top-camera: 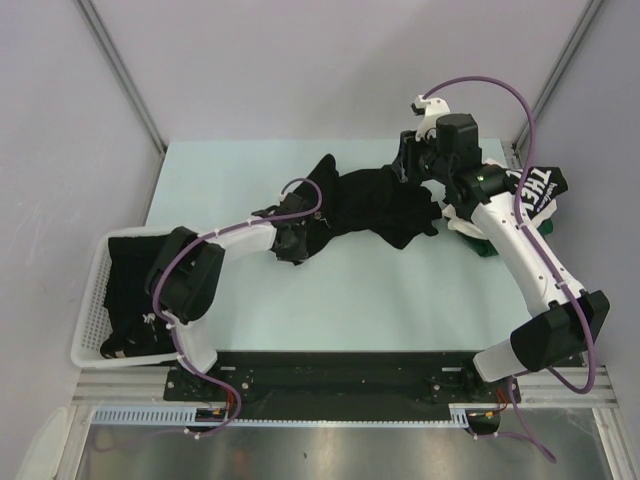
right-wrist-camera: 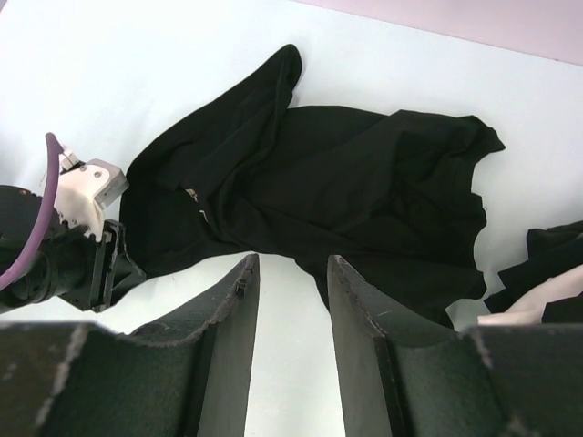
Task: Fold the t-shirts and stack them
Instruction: Flatten out the tshirt
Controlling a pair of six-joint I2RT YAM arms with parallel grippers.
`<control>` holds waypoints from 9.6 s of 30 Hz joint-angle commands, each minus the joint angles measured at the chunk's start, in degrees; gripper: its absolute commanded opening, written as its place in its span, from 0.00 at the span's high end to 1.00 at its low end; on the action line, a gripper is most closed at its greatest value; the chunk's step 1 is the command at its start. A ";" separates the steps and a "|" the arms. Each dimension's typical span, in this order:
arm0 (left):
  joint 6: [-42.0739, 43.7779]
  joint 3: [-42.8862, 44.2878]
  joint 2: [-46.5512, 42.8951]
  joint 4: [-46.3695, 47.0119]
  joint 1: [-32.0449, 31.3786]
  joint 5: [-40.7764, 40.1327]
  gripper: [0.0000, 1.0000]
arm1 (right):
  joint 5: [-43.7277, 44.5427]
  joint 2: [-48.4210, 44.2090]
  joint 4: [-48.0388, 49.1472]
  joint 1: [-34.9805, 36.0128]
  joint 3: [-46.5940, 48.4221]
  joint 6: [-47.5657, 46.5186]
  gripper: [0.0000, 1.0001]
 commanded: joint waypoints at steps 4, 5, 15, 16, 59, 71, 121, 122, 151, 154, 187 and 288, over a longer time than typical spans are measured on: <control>-0.52 1.41 3.31 -2.67 -0.29 -2.90 1.00 | -0.41 -1.90 0.78 0.21 -0.20 0.22 0.59; -0.52 1.41 3.14 -3.11 -0.29 -3.42 1.00 | -0.23 -1.81 0.86 0.30 -0.28 0.22 0.59; 2.12 5.54 -10.38 -12.95 -0.20 -16.34 1.00 | -0.67 -1.10 1.74 0.47 -1.07 0.75 0.59; 2.47 6.93 -12.31 -13.65 -0.11 -18.09 1.00 | -0.58 -1.10 1.92 0.47 -1.07 0.93 0.59; 6.96 42.55 -29.91 -28.34 3.58 -18.20 1.00 | -8.32 11.02 -10.65 11.55 -9.59 7.08 0.59; 7.13 42.72 -29.12 -29.13 3.67 -17.32 1.00 | -9.90 15.41 -6.44 12.07 -13.11 7.87 0.56; 4.23 32.17 -39.23 -35.19 3.58 -18.72 1.00 | 1.87 34.31 5.08 0.65 28.36 2.96 1.00; 4.06 32.26 -39.14 -35.37 3.58 -18.81 1.00 | 2.14 34.92 5.26 0.30 28.89 2.95 1.00; 5.11 31.12 -37.29 -32.38 3.58 -15.21 1.00 | -0.84 19.72 2.62 2.32 -4.24 15.51 0.65; 5.20 31.21 -37.82 -32.47 3.58 -15.38 1.00 | -2.07 22.36 3.06 2.23 -4.41 17.53 0.64; 3.79 34.46 -37.73 -38.35 3.58 -17.49 1.00 | -9.90 33.96 19.23 2.67 -10.74 23.78 0.63; 19.78 24.71 -59.17 -11.62 14.92 -23.63 1.00 | 9.69 -13.75 -4.05 -8.84 26.62 6.29 1.00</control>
